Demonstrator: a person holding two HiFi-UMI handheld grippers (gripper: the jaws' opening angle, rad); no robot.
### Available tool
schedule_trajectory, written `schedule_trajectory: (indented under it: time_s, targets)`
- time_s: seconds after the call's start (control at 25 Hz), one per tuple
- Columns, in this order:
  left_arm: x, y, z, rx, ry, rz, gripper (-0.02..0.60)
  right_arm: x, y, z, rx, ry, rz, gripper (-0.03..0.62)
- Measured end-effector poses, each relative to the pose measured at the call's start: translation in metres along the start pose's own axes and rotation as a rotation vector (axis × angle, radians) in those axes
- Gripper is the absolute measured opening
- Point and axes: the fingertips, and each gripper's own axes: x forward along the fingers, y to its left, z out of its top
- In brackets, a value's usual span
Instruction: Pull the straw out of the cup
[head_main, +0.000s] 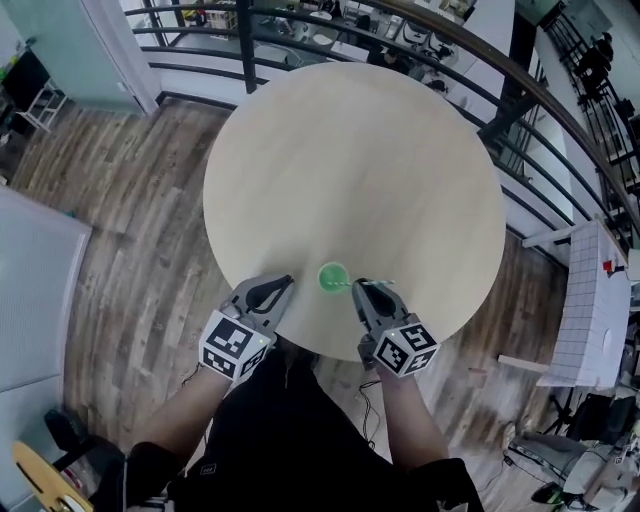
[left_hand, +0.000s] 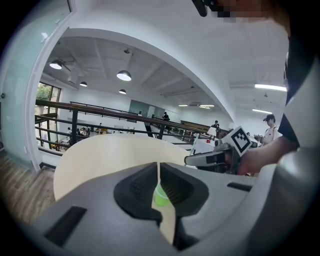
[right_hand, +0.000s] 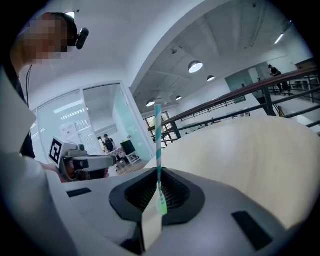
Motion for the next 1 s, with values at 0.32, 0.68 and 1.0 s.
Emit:
schedule_trajectory:
  time_s: [0.32,0.68,1.0]
  targets:
    - [-0.019,-0.02,0.024,0.047,-0.03,-0.018,0.009,-0.032,0.024,0.033,-0.026,-0.059,0.011,0.039]
    - [-0.036,-0.051,0.03,0.065,-0.028,-0.057,0.009,-0.068,0.051,0.059,-0.059,-0.123,0.025,0.04]
    - [-0.047,-0.061,0.056,0.097,-0.051,-0.044,0.009,-0.094,0.066,0.085,-0.057,-0.174,0.03,0.039]
